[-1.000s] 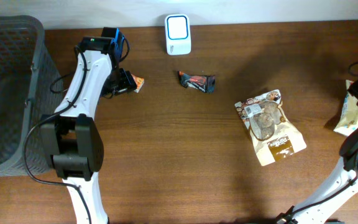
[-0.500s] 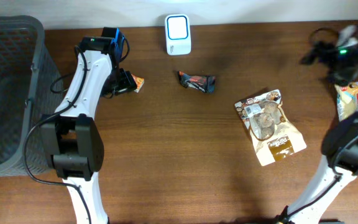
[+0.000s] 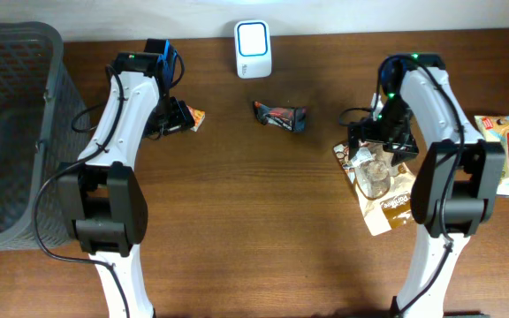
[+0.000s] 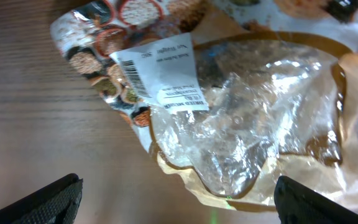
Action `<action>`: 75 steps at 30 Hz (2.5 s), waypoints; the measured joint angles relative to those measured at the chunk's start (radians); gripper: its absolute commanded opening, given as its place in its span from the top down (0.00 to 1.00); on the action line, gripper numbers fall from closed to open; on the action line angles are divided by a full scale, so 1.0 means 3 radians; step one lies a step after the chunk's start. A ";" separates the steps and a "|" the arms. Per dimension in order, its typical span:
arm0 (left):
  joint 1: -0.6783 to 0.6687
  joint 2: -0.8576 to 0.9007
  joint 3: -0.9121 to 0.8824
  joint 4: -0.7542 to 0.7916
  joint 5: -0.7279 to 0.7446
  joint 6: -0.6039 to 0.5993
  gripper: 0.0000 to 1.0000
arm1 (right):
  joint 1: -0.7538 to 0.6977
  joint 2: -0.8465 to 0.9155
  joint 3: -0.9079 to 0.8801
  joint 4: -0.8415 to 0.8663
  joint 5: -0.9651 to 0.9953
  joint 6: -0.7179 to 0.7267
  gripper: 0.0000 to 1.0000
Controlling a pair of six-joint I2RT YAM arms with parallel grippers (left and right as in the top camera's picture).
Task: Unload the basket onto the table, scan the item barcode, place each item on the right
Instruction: 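Grasp the clear-and-brown bread bag with the right gripper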
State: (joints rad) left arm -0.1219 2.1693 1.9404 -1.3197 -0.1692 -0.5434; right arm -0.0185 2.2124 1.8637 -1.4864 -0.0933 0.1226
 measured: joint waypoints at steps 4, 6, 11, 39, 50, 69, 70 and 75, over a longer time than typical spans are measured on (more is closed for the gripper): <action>0.0000 0.0000 0.0000 0.0000 0.0000 0.0000 0.01 | 0.0226 -0.0245 -0.0022 -0.0099 0.0174 0.0233 0.01; 0.0000 0.0000 0.0000 -0.0001 0.0000 0.0000 0.01 | 0.0365 -0.0506 -0.0045 -0.0159 0.0198 0.0292 0.01; 0.0000 0.0000 0.0000 -0.0001 -0.0001 0.0000 0.01 | 0.0674 -0.1237 -0.0200 -0.0221 0.0251 0.0365 0.01; 0.0000 0.0000 0.0000 0.0000 0.0000 0.0000 0.01 | -0.0880 -0.1450 -0.2284 0.2445 -0.0559 -0.0116 0.23; 0.0000 0.0000 0.0000 0.0000 0.0000 0.0000 0.01 | -0.0880 -0.1450 -0.2556 0.2466 -0.0582 -0.0149 0.25; 0.0000 0.0000 0.0000 0.0000 0.0000 0.0000 0.01 | -0.0880 -0.1361 -0.2558 0.2515 -0.0575 0.0243 0.72; 0.0000 0.0000 0.0000 0.0000 0.0000 0.0000 0.01 | -0.0880 -0.1325 -0.2558 0.2514 -0.0608 0.0243 0.80; 0.0000 0.0000 0.0000 -0.0001 0.0000 0.0000 0.01 | -0.0874 -0.1260 -0.2558 0.2491 -0.0697 0.0270 0.96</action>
State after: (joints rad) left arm -0.1219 2.1693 1.9404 -1.3201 -0.1692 -0.5434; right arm -0.2806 1.8343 1.0962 -0.7391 -0.3023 0.2035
